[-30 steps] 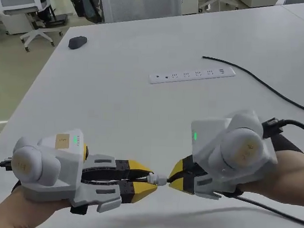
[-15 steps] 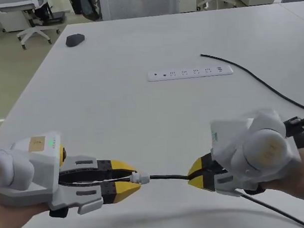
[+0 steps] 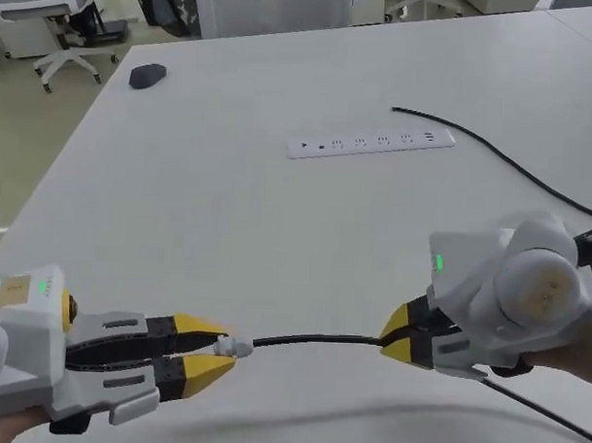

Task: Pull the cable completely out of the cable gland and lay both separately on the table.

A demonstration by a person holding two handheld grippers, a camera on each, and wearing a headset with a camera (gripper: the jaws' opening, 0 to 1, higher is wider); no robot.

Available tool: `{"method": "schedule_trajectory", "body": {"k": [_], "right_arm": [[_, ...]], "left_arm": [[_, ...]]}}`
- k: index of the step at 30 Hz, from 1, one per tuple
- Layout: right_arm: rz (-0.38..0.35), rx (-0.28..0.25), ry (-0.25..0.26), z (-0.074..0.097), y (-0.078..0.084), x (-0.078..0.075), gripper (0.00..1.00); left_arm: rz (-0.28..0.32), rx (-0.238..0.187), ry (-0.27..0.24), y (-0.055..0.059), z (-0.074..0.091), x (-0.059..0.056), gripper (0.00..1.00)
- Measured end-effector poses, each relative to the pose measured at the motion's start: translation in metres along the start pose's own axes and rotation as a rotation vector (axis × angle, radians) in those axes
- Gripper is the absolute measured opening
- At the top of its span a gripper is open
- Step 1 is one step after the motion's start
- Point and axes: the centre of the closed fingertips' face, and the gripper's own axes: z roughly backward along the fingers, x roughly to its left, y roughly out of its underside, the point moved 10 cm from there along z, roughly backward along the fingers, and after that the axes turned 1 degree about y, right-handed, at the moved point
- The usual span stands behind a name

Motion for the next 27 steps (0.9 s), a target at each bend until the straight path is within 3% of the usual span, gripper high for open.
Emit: {"method": "schedule_trajectory", "body": {"k": [6, 13, 19, 23, 27], "right_arm": [[0.011, 0.011, -0.005, -0.004, -0.001, -0.001, 0.0], [-0.009, 0.007, -0.015, -0.009, -0.009, -0.003, 0.0], [-0.033, -0.015, -0.02, -0.022, -0.026, -0.005, 0.0], [-0.076, -0.079, -0.001, -0.028, -0.047, -0.009, 0.0], [-0.112, -0.121, 0.01, -0.037, -0.066, -0.014, 0.0]], "left_arm": [[0.014, -0.003, -0.042, 0.008, 0.016, 0.0, 0.15], [0.074, -0.04, -0.129, 0.025, 0.045, -0.005, 0.15], [0.121, -0.062, -0.2, 0.044, 0.069, -0.014, 0.15], [0.144, -0.068, -0.233, 0.054, 0.08, -0.022, 0.15], [0.164, -0.085, -0.298, 0.068, 0.092, -0.03, 0.15]]}}
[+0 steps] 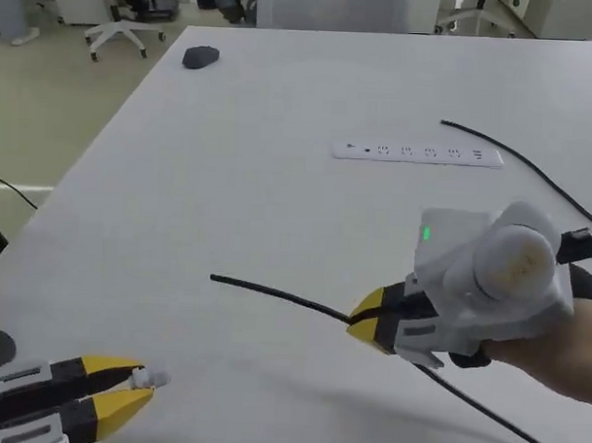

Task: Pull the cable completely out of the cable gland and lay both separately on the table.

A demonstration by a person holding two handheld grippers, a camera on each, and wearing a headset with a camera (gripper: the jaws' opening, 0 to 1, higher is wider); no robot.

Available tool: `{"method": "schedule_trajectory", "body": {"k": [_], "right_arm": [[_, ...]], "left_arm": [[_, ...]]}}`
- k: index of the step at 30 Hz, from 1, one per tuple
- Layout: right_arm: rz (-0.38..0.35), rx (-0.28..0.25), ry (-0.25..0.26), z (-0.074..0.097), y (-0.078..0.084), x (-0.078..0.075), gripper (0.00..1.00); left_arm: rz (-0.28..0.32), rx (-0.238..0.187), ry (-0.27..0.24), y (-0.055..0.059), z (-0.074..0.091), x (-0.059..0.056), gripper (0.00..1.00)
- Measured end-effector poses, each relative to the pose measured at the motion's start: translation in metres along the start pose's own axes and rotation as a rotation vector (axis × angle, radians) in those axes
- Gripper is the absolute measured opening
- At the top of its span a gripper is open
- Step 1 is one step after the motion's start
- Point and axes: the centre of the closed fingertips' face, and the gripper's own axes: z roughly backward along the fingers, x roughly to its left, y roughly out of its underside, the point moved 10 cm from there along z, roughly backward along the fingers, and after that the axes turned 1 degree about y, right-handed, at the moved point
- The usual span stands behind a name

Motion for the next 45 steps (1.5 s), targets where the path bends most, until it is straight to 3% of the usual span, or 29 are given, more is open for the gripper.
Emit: {"method": "schedule_trajectory", "body": {"k": [10, 14, 15, 18, 23, 29, 34, 40, 45], "right_arm": [[-0.032, -0.06, -0.028, -0.053, -0.035, 0.005, 0.0], [-0.093, -0.148, -0.046, -0.08, -0.051, 0.011, 0.0], [-0.114, -0.162, -0.059, -0.088, -0.054, 0.015, 0.0], [-0.154, -0.183, -0.059, -0.11, -0.059, 0.023, 0.0], [-0.183, -0.18, -0.084, -0.142, -0.062, 0.038, 0.0], [-0.185, -0.127, -0.068, -0.176, -0.059, 0.046, 0.0], [-0.18, -0.096, -0.033, -0.189, -0.055, 0.047, 0.0], [-0.162, -0.099, -0.002, -0.195, -0.054, 0.047, 0.0], [-0.114, -0.096, 0.021, -0.198, -0.052, 0.046, 0.0]], "left_arm": [[0.076, -0.039, -0.099, 0.027, 0.024, -0.001, 0.15], [0.09, -0.063, -0.136, 0.039, 0.03, -0.002, 0.15], [0.12, -0.067, -0.144, 0.045, 0.031, -0.003, 0.15], [0.128, -0.059, -0.164, 0.056, 0.033, -0.004, 0.15], [0.166, -0.061, -0.216, 0.076, 0.035, -0.002, 0.15], [0.191, -0.065, -0.252, 0.088, 0.035, 0.001, 0.15], [0.204, -0.092, -0.263, 0.088, 0.035, 0.004, 0.15], [0.192, -0.111, -0.267, 0.09, 0.034, 0.002, 0.15], [0.171, -0.107, -0.237, 0.089, 0.032, -0.001, 0.16]]}}
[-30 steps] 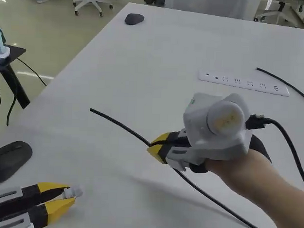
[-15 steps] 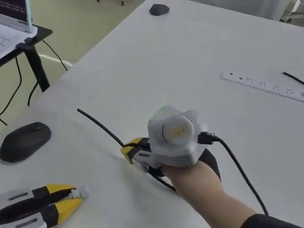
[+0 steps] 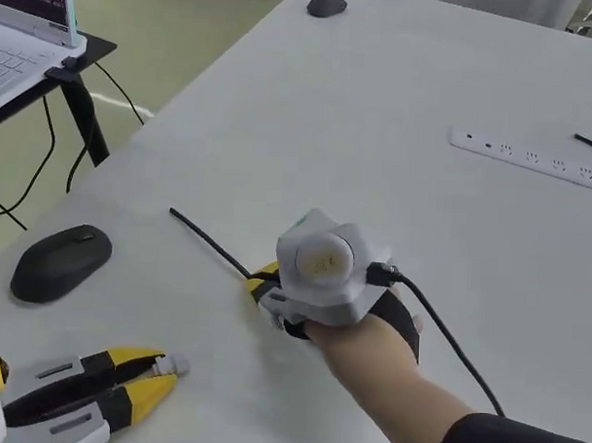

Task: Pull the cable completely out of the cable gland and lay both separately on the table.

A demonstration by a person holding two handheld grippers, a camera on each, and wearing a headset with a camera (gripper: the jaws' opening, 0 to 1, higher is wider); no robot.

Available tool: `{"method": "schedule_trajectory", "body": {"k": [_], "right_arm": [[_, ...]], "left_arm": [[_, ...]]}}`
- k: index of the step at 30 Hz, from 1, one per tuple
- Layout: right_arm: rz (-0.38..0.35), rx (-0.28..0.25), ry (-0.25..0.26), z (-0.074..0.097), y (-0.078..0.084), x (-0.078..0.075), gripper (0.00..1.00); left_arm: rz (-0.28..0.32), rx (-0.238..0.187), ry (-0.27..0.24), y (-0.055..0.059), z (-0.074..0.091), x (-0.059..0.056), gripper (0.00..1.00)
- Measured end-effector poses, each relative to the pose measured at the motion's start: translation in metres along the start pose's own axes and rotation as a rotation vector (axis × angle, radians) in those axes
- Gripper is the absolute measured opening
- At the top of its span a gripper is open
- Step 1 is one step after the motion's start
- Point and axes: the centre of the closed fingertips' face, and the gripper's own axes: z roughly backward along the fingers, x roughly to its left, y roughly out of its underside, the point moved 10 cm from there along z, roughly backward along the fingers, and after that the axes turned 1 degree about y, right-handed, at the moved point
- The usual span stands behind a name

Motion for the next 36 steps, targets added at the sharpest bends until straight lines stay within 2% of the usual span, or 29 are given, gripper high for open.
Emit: {"method": "schedule_trajectory", "body": {"k": [3, 6, 9, 11, 15, 17, 18, 19, 20, 21, 22, 25, 26, 28, 31, 33, 36], "right_arm": [[0.068, -0.002, 0.016, -0.001, -0.001, -0.001, 0.04], [0.078, -0.002, 0.025, 0.0, -0.002, -0.003, 0.13], [0.065, -0.006, 0.017, 0.0, 0.0, -0.003, 0.21], [0.047, -0.012, 0.017, 0.0, 0.001, -0.005, 0.28], [0.015, -0.029, 0.038, 0.001, 0.002, -0.007, 0.52], [-0.006, -0.044, 0.043, 0.002, 0.003, -0.007, 0.6], [-0.017, -0.055, 0.038, 0.004, 0.003, -0.007, 0.61], [-0.029, -0.073, 0.036, 0.005, 0.002, -0.007, 0.62], [-0.033, -0.081, 0.036, 0.007, 0.002, -0.006, 0.66], [-0.045, -0.095, 0.035, 0.008, 0.001, -0.006, 0.71], [-0.056, -0.102, 0.036, 0.008, 0.0, -0.007, 0.76], [-0.097, -0.118, 0.029, 0.01, 0.0, -0.008, 0.96], [-0.113, -0.121, 0.03, 0.011, 0.0, -0.009, 0.99], [-0.127, -0.11, 0.02, 0.015, 0.002, -0.01, 0.99], [-0.132, -0.091, 0.035, 0.024, 0.006, -0.013, 0.99], [-0.127, -0.081, 0.049, 0.034, 0.009, -0.016, 0.99], [-0.126, -0.058, 0.097, 0.06, 0.016, -0.028, 0.99]], "left_arm": [[0.006, -0.005, -0.008, 0.0, -0.001, 0.001, 0.16], [0.013, -0.012, -0.017, -0.001, -0.002, 0.002, 0.18], [-0.011, -0.045, -0.003, -0.004, -0.003, -0.001, 0.36], [0.004, -0.048, -0.009, -0.005, -0.004, 0.0, 0.47], [-0.005, -0.05, -0.026, -0.007, -0.005, 0.001, 0.62], [-0.002, -0.054, -0.034, -0.009, -0.007, 0.001, 0.78], [-0.025, -0.083, -0.053, -0.012, -0.008, 0.002, 0.86], [-0.023, -0.153, -0.028, -0.017, -0.01, 0.0, 0.94], [0.019, -0.215, -0.013, -0.021, -0.01, -0.002, 0.98], [0.031, -0.203, -0.011, -0.02, -0.009, -0.001, 0.99], [0.017, -0.176, -0.015, -0.02, -0.009, 0.0, 0.98], [0.027, -0.172, -0.014, -0.022, -0.01, 0.0, 0.99], [0.053, -0.186, -0.001, -0.024, -0.01, -0.001, 0.99], [0.073, -0.192, 0.001, -0.028, -0.011, 0.0, 0.99], [0.09, -0.199, 0.0, -0.035, -0.009, -0.001, 0.99], [0.086, -0.198, 0.0, -0.039, -0.009, -0.002, 0.99], [0.075, -0.194, 0.005, -0.045, -0.008, -0.005, 0.99]]}}
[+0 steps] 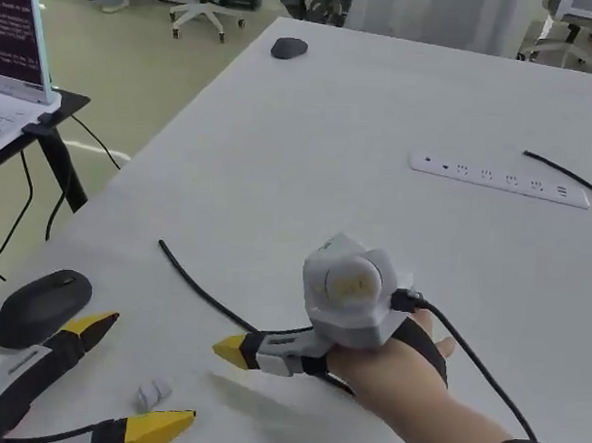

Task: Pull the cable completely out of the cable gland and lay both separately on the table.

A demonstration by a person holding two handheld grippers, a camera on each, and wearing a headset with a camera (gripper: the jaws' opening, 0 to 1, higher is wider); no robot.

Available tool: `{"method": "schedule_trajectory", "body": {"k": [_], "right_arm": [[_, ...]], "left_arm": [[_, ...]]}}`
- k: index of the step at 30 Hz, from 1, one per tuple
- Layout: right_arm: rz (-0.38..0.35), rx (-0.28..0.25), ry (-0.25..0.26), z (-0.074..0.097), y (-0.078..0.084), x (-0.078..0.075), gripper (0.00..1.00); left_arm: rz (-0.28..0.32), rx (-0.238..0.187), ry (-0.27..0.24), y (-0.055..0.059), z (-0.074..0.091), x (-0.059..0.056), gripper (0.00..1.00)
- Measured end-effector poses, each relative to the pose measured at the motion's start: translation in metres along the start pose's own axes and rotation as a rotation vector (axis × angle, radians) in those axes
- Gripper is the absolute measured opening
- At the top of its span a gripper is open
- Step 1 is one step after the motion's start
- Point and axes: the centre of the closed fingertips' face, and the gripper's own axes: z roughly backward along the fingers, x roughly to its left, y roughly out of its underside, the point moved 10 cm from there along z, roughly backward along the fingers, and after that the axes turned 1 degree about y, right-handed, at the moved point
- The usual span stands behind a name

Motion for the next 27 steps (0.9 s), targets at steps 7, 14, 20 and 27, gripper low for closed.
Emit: {"method": "schedule_trajectory", "body": {"k": [7, 14, 20, 27], "right_arm": [[-0.096, 0.1, 0.161, 0.059, 0.019, -0.04, 1.0], [-0.241, 0.155, 0.206, 0.138, 0.04, -0.052, 1.0], [-0.396, 0.221, 0.254, 0.201, 0.068, -0.061, 1.0], [-0.484, 0.202, 0.293, 0.251, 0.104, -0.046, 1.0]], "left_arm": [[-0.034, 0.018, -0.035, -0.013, -0.008, -0.009, 1.0], [-0.032, 0.084, 0.026, -0.023, -0.018, -0.026, 1.0], [-0.03, 0.127, 0.061, -0.033, -0.028, -0.036, 1.0], [-0.047, 0.21, 0.043, -0.034, -0.036, -0.045, 1.0]]}}
